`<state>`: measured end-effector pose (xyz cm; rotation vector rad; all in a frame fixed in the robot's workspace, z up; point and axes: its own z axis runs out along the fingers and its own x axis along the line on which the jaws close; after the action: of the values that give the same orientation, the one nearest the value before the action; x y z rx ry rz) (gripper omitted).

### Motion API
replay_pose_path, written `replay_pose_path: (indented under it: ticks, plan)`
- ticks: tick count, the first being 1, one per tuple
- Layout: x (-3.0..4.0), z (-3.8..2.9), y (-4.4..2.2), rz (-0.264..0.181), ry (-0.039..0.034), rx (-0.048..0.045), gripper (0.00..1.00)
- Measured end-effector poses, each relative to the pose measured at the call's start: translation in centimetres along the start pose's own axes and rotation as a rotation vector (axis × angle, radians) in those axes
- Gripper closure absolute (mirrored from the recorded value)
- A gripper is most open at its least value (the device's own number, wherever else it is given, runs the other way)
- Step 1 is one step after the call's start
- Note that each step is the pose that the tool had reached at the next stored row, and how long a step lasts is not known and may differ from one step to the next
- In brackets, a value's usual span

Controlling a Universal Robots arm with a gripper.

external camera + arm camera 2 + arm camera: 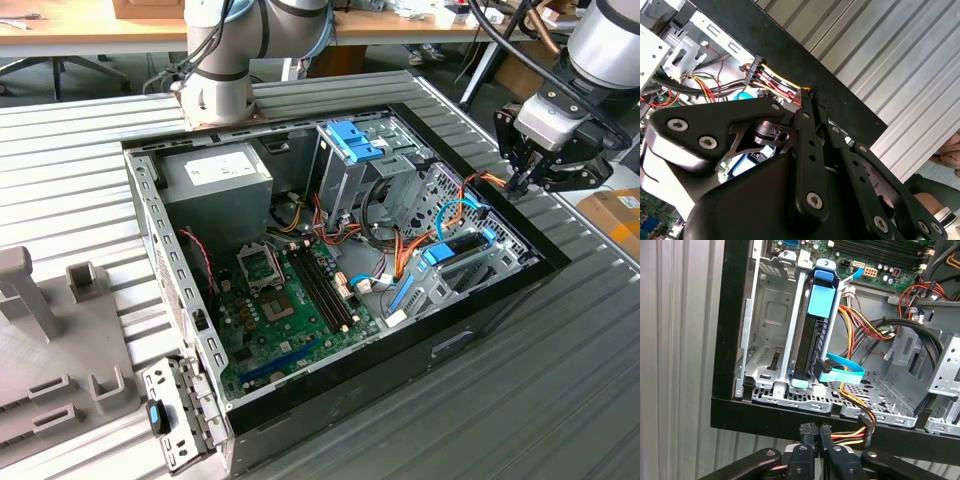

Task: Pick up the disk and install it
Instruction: 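Insert the disk into the insertion slot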

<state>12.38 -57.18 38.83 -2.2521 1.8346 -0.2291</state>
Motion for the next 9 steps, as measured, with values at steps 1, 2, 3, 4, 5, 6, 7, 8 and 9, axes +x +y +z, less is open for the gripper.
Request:
replay_pose_path:
  ticks: [1, 2, 3, 4, 5, 6, 7, 8, 9]
  plan:
    - [-0.04, 0.0, 0.2, 0.003, 0.0007, 0.0002, 0.83]
    - [-0.09, -0.04, 0.43, 0.006, 0.0014, 0.0002, 0.83]
    - [-0.13, -0.08, 0.63, 0.008, 0.0017, 0.0003, 0.83]
    - [-0.15, -0.11, 0.76, 0.01, 0.0021, 0.0003, 0.83]
    - [-0.19, -0.15, 0.92, 0.013, 0.0029, 0.0004, 0.83]
    - [-0.22, -0.19, 1.06, 0.015, 0.0036, 0.0004, 0.83]
    - [-0.24, -0.21, 1.17, 0.018, 0.0041, 0.0005, 0.83]
    - [-0.24, -0.22, 1.19, 0.018, 0.0045, 0.0005, 0.83]
    - [-0.25, -0.23, 1.2, 0.019, 0.0047, 0.0005, 0.83]
